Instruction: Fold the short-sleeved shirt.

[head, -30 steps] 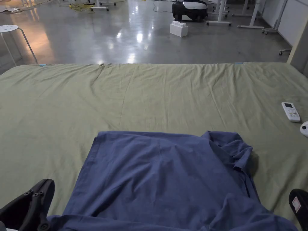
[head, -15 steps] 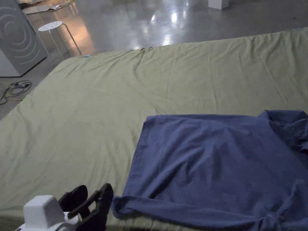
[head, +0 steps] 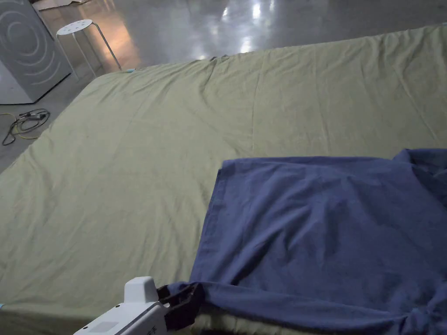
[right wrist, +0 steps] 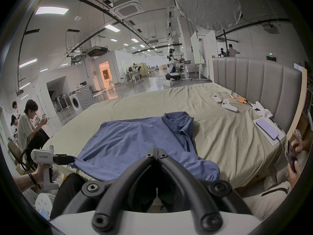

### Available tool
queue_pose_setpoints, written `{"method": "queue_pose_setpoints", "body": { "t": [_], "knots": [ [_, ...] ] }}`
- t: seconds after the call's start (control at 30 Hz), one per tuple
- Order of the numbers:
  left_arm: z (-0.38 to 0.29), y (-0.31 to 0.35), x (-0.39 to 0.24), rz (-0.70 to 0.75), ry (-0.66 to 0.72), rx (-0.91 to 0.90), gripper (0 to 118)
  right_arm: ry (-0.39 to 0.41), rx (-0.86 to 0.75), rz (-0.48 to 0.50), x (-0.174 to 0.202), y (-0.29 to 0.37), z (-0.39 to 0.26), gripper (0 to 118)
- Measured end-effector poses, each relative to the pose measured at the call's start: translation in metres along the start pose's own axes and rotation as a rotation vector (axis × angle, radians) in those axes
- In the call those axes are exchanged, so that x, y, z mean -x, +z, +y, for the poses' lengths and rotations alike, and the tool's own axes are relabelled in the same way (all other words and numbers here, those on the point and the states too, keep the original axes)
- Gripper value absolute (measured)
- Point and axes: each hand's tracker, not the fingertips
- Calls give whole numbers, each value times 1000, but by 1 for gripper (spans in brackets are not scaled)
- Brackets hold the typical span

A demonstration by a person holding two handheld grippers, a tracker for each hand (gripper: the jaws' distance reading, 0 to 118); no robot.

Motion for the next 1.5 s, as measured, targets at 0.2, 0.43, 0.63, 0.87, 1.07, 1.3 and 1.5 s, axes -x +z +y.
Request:
{"method": "queue_pose_setpoints", "body": {
  "t": [0.2, 0.43, 0.63, 0.87, 1.07, 1.3, 1.5],
  "knots": [
    [0, -11, -14, 80, -50, 69, 10, -30, 23, -49, -10, 5, -5, 0],
    [8, -28, -33, 161, -189, 184, 10, -129, 35, -229, -58, -5, -19, 11],
    [7, -30, -40, 186, -197, 191, 10, -225, 179, -213, -117, -42, -55, 84],
    [12, -24, -54, 200, -139, 211, 10, -271, 270, -91, -128, -75, -78, 84],
    [11, -18, -47, 186, -83, 185, 10, -388, 352, 15, -140, -113, -82, 7],
    [11, 14, -31, 120, -141, -5, 9, -369, 224, 2, -127, -77, -58, 6],
    [75, 23, -27, 36, -98, -73, 9, -307, 159, 36, -115, -83, 11, 6]
  ]
}}
